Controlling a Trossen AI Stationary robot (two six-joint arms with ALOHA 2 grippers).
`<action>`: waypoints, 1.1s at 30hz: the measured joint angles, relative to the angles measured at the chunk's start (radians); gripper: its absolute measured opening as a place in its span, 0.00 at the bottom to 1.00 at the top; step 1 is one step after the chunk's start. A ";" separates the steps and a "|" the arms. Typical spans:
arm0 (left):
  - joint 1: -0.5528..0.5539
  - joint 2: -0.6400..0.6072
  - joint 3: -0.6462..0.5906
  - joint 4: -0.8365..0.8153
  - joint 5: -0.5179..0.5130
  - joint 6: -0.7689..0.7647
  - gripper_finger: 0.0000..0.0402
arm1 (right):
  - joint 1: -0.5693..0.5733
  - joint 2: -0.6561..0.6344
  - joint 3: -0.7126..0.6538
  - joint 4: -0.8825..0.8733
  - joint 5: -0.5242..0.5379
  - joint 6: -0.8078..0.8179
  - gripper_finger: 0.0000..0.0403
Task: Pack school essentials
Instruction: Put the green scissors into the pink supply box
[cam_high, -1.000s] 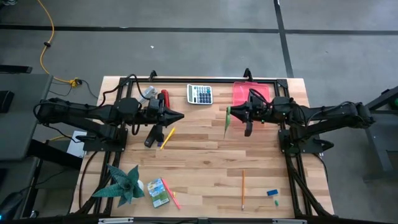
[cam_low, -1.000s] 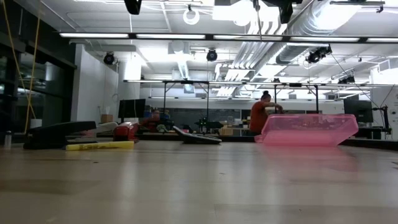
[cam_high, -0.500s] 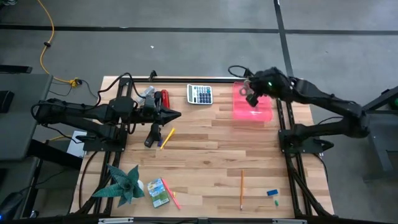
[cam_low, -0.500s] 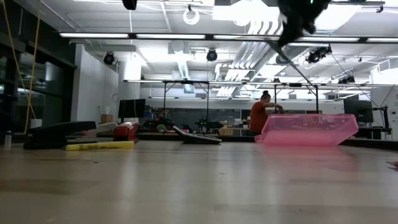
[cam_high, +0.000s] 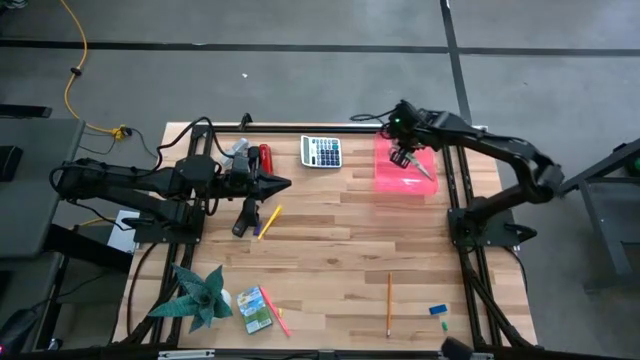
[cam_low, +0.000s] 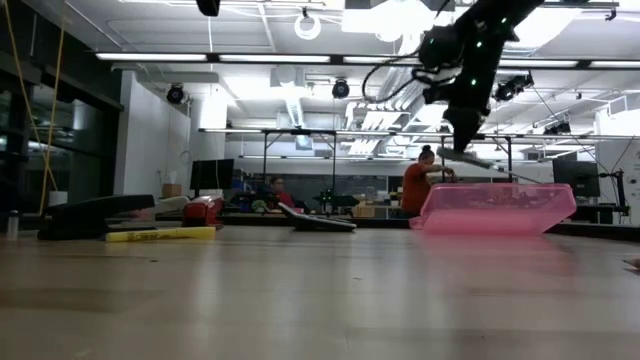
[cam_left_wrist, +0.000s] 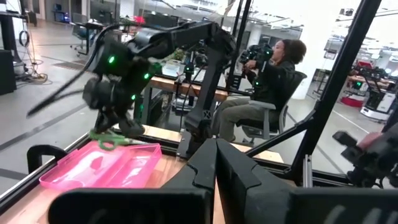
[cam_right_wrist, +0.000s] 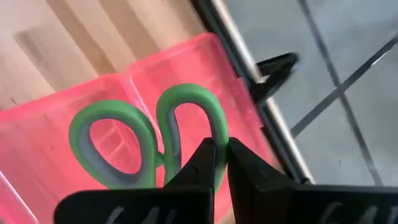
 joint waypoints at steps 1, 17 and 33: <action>0.000 0.000 0.000 0.000 -0.005 0.000 0.00 | 0.000 0.020 0.000 -0.001 -0.004 0.007 0.00; 0.000 0.000 0.000 -0.003 -0.014 0.000 0.00 | 0.001 0.242 -0.001 -0.050 -0.132 0.059 0.00; 0.000 0.000 0.000 -0.003 -0.019 0.000 0.00 | 0.001 0.282 -0.001 -0.054 -0.234 0.107 0.05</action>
